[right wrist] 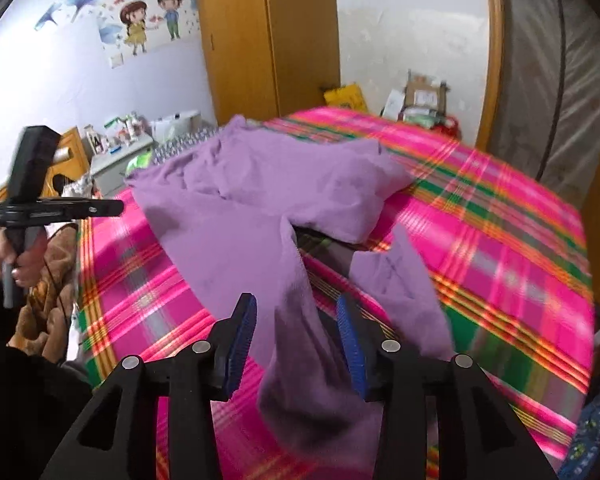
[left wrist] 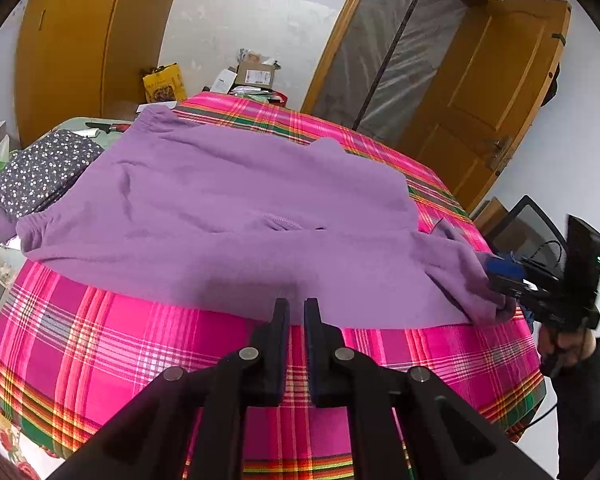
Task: Fold clothes
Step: 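Move the open right tool over the pants toward a leg hem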
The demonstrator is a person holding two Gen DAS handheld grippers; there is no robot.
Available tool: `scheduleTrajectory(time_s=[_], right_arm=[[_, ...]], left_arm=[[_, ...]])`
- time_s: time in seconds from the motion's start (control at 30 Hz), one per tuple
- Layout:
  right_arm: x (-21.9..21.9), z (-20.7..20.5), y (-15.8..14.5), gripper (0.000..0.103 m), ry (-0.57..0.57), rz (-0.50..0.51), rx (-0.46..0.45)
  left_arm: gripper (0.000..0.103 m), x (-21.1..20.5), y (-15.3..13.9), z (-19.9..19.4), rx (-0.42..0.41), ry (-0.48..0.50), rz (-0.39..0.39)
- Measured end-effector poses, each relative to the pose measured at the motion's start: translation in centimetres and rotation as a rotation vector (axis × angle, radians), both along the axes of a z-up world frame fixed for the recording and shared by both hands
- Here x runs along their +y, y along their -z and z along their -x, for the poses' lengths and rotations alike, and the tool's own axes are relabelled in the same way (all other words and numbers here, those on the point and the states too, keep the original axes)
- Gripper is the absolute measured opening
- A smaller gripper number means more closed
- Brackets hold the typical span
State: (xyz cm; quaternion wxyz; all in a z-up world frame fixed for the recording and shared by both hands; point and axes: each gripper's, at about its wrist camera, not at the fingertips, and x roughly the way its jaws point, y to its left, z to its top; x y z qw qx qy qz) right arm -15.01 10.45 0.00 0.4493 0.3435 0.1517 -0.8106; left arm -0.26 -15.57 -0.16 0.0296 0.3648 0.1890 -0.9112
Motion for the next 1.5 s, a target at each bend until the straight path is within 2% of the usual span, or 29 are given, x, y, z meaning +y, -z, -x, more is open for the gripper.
scheduleTrajectory(time_s=[0.07,0.13,0.17,0.23,0.37,0.5,0.6,0.7,0.8,0.93,1.0,1.07,1.27,1.5], right_arm=[[-1.3,0.5,1.1,0.043,0.000,-0.042,-0.014],[-1.8,0.8,1.6,0.024,-0.010,-0.054,-0.028],[-2.0,0.6,1.8,0.006,-0.018,-0.054,-0.025],[-1.6,-0.5,1.4,0.006,-0.055,-0.031,0.002],[-0.1,-4.0,0.1,0.006,-0.205,0.027,0.031],[1.0,-7.5,0.7,0.006,-0.338,-0.026,-0.012],[2.0,-9.6,2.5,0.006,-0.387,-0.103,-0.080],[3.4,-9.8,3.8,0.009,-0.363,-0.109,-0.146],[4.6,-9.9,4.1,0.011,-0.337,-0.070,-0.173],[5.5,-10.2,3.2,0.014,-0.288,0.000,-0.164],[5.7,-10.3,2.7,0.025,-0.253,0.043,-0.150],[5.4,-10.0,1.9,0.029,-0.195,0.090,-0.122],[5.9,-8.1,0.2,0.031,-0.010,0.217,-0.077],[5.2,-6.7,0.8,0.031,0.072,0.228,-0.087]], left_arm=[[0.007,-0.2,0.1,0.1,-0.005,-0.010,0.000],[0.007,-0.3,0.2,0.3,-0.010,-0.019,-0.001],[0.007,-0.4,0.2,0.3,-0.011,-0.023,-0.002],[0.007,-0.6,0.2,0.4,-0.011,-0.030,-0.004],[0.007,-1.2,-0.1,0.4,0.005,-0.049,-0.009],[0.007,-2.5,-1.0,-0.3,0.056,-0.102,-0.033],[0.007,-3.8,-1.4,-1.0,0.078,-0.146,-0.033],[0.007,-5.0,-1.1,-1.6,0.062,-0.191,-0.033],[0.007,-6.9,-0.1,-2.8,0.029,-0.270,-0.043],[0.007,-10.4,1.8,-5.4,-0.024,-0.420,-0.072],[0.007,-11.8,2.5,-6.5,-0.040,-0.485,-0.078],[0.007,-13.0,3.1,-7.4,-0.050,-0.539,-0.083],[0.010,-16.1,3.6,-6.3,-0.047,-0.572,-0.071],[0.021,-20.1,4.1,-3.9,-0.034,-0.572,-0.094]])
